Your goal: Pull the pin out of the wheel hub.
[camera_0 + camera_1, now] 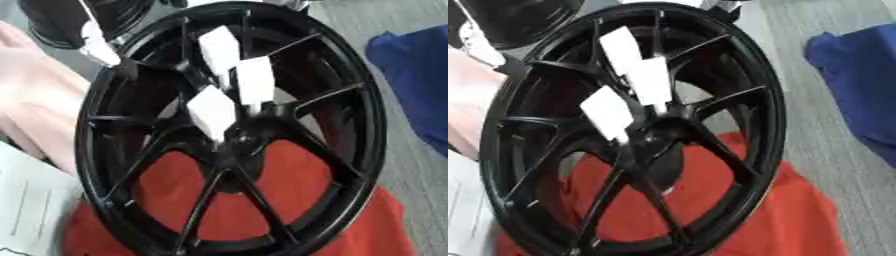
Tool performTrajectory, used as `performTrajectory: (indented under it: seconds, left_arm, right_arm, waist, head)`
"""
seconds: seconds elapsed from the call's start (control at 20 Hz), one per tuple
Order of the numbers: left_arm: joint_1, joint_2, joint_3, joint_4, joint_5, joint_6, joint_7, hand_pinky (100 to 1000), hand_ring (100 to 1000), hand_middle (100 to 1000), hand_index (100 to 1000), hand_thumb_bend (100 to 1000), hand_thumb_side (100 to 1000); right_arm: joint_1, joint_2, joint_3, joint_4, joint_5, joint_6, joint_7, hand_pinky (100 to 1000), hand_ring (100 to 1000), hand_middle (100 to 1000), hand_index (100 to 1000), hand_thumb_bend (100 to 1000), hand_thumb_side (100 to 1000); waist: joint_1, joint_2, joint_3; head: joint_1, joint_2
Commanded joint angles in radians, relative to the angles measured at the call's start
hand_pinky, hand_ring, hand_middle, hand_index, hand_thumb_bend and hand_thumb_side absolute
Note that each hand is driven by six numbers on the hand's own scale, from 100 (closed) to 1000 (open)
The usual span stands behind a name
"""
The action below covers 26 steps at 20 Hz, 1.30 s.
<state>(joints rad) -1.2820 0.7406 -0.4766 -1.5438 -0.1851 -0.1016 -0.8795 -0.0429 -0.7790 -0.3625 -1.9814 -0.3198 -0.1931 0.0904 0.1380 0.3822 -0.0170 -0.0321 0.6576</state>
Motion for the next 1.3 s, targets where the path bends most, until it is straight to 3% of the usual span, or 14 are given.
performTrajectory:
  seconds: [0.05, 0.45, 0.9, 1.05, 1.3]
  left_arm:
    - [-0.031, 0.002, 0.009, -0.014, -0.022, -0.027, 0.023, 838, 799, 754, 839, 589, 133]
    - [-0.048, -0.032, -0.007, -0.008, -0.034, -0.073, 0.073, 822, 782, 739, 822, 574, 100]
    - [-0.057, -0.048, -0.015, 0.005, -0.037, -0.087, 0.078, 818, 778, 731, 814, 566, 100]
    - [-0.061, -0.06, -0.019, 0.016, -0.038, -0.085, 0.069, 803, 755, 704, 789, 527, 100]
    - [-0.067, -0.078, -0.027, 0.032, -0.033, -0.084, 0.049, 792, 742, 690, 773, 488, 100]
  right_arm:
    - [-0.006, -0.023, -0.003, -0.017, 0.005, 0.0, 0.006, 858, 711, 640, 786, 100, 436]
    - [-0.027, -0.026, 0.008, -0.017, 0.0, -0.003, 0.018, 857, 707, 640, 786, 100, 435]
    - [-0.036, -0.024, 0.011, -0.015, -0.003, -0.003, 0.025, 858, 707, 640, 786, 100, 438]
    - [-0.044, -0.021, 0.015, -0.018, -0.006, -0.006, 0.029, 859, 708, 641, 787, 100, 440]
    - [-0.053, -0.017, 0.018, -0.018, -0.011, -0.01, 0.033, 859, 708, 642, 787, 100, 439]
  waist:
    - [-0.012, -0.017, -0.004]
    - [-0.012, -0.005, -0.03]
    - [-0.012, 0.002, -0.041]
    - [-0.016, 0.01, -0.052]
    - [-0.022, 0.018, -0.064]
  head:
    - [-0.001, -0.02]
    - [0.012, -0.038]
    - [0.036, -0.042]
    - [0.068, -0.047]
    - [0.071, -0.065]
